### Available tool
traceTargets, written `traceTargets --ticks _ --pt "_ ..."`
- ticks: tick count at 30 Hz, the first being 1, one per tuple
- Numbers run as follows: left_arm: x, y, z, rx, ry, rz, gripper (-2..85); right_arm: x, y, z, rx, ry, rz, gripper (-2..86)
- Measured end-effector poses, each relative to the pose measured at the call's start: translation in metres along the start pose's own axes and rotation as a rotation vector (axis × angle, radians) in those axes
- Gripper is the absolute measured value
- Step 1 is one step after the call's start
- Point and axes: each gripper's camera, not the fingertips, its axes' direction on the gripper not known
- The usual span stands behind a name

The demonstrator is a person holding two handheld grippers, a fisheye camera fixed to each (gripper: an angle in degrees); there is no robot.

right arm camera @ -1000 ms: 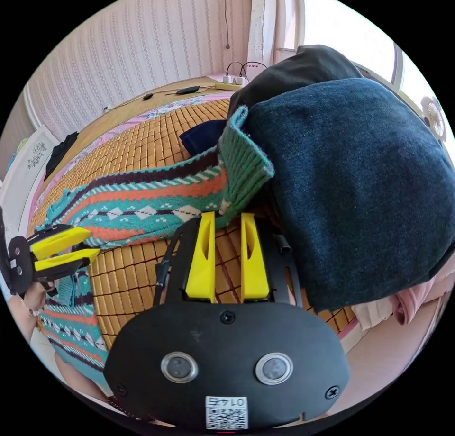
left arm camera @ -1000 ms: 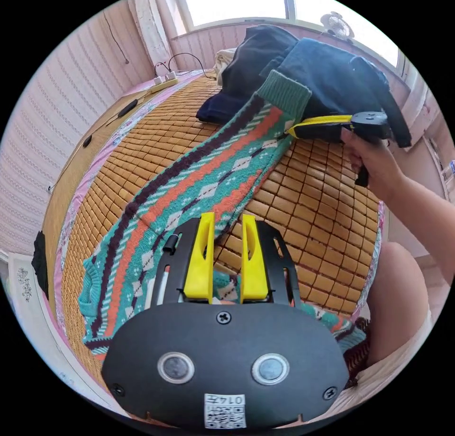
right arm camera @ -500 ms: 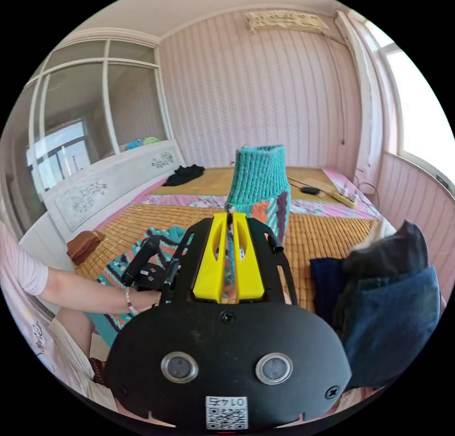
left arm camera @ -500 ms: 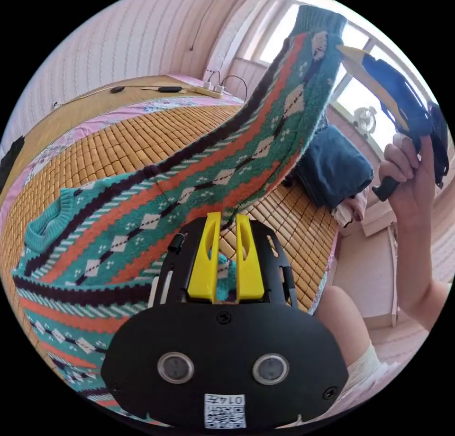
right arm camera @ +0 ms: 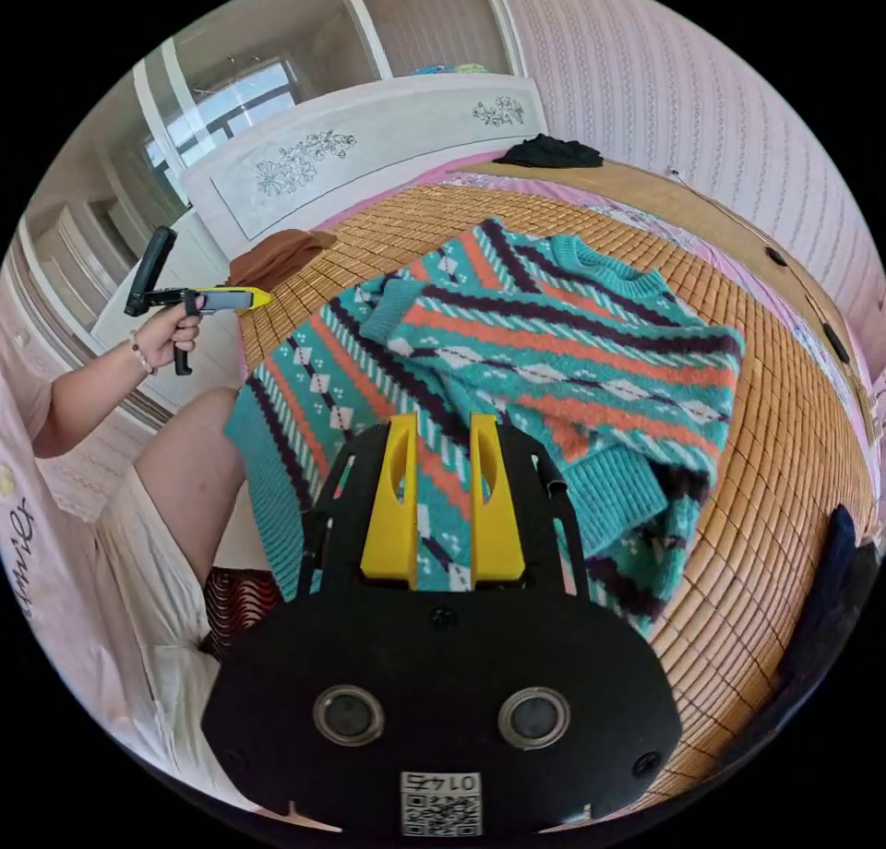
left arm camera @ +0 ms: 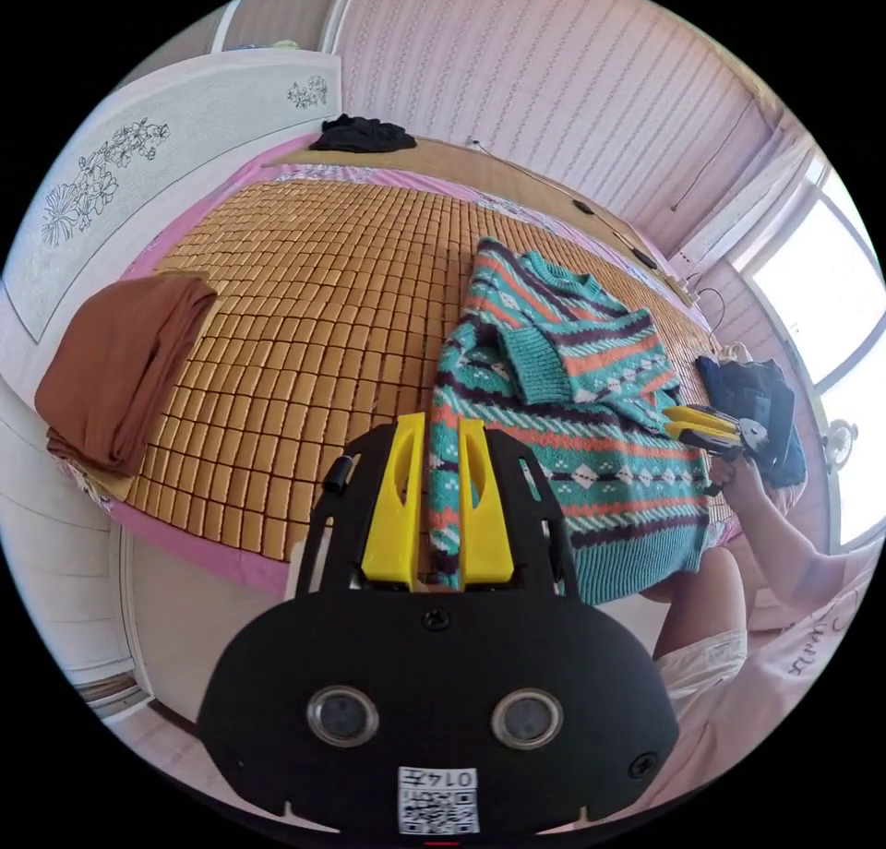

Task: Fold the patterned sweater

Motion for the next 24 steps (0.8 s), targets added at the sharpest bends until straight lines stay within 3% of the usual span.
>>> traceTargets --ticks 6,10,16,19,24 --pt "-0.001 -0.06 0.045 0.028 0.127 0.085 8.0 0.092 -0.025 -0.025 -0.018 0.236 0.182 12.3" --pt "0.008 -0.131 0.097 -0.013 0.116 0.138 9.0 0.156 -0.056 -0.019 -0.03 0.324 0.304 15.2" --pt "0.008 -0.21 0.168 -0.118 0.12 0.09 11.8 0.229 -0.08 0.02 -0.09 0.271 0.467 17.1" --pt "-0.002 -0.224 0.197 -0.183 0.081 0.068 12.1 0.257 -0.073 0.034 -0.172 0.263 0.46 9.8" --pt "-0.02 -0.229 0.21 -0.195 0.13 0.113 10.9 0.321 -0.023 0.017 0.004 -0.019 0.738 6.6"
